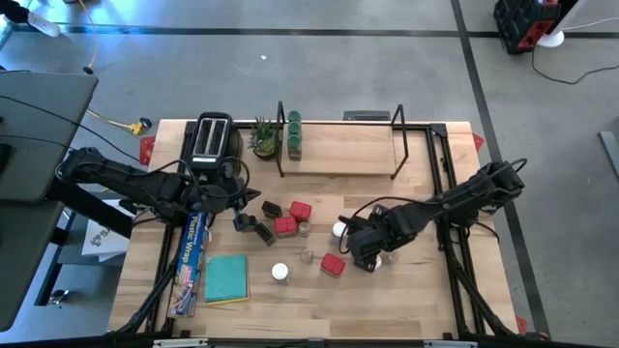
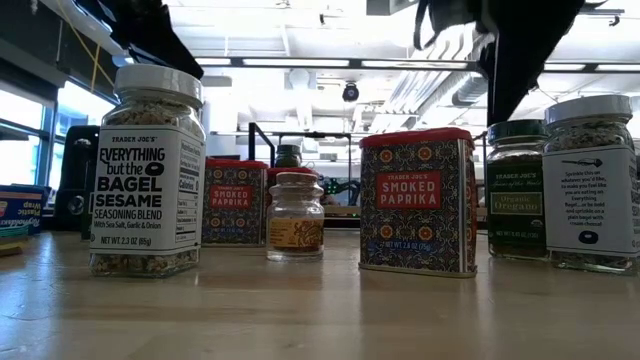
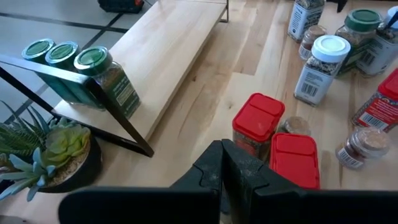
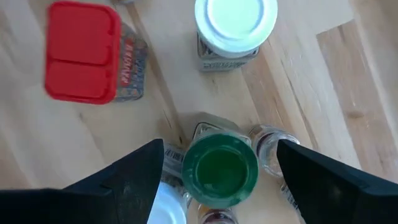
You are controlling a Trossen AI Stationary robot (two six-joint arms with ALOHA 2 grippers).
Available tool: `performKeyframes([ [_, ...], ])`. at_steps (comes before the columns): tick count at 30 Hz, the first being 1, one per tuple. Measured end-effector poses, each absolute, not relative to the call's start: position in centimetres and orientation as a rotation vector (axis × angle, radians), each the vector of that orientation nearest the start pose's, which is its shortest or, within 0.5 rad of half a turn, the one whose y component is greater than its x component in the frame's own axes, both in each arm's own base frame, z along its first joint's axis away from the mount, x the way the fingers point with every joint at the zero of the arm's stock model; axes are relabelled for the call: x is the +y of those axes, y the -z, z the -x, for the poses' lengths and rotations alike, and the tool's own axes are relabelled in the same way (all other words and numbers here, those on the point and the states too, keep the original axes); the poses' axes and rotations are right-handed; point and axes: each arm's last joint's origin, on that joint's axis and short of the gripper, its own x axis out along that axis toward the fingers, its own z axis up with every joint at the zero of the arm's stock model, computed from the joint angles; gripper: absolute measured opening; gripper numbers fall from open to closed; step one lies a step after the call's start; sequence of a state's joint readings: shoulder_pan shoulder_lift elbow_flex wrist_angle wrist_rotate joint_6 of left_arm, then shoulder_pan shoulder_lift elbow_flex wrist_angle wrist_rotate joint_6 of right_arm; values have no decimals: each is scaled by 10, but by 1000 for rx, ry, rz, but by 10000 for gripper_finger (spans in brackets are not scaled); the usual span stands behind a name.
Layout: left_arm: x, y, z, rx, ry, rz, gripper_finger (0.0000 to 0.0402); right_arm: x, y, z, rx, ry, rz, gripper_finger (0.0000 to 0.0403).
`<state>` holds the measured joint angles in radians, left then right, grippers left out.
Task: Shelf spices
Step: Put the green seasoning bottle on the shelf aligned with the other green seasoning bottles
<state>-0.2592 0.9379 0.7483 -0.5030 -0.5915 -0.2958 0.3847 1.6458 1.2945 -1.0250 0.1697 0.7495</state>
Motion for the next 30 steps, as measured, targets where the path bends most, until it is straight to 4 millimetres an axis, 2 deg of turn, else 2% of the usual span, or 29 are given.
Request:
performKeyframes([
  [17, -32, -270, -184, 578, -411, -6, 3, 109, -230, -292, 1382, 378, -300, 302],
  [22, -32, -270, -184, 578, -411, -6, 3, 106, -225, -295, 1400, 389, -304, 270],
  [28, -32, -270, -184, 578, -411, -6, 3, 100, -225, -296, 1419, 379, -303, 193],
  [30, -32, -270, -184, 578, -411, -5, 3, 98, -225, -297, 1425, 350, -272, 192],
])
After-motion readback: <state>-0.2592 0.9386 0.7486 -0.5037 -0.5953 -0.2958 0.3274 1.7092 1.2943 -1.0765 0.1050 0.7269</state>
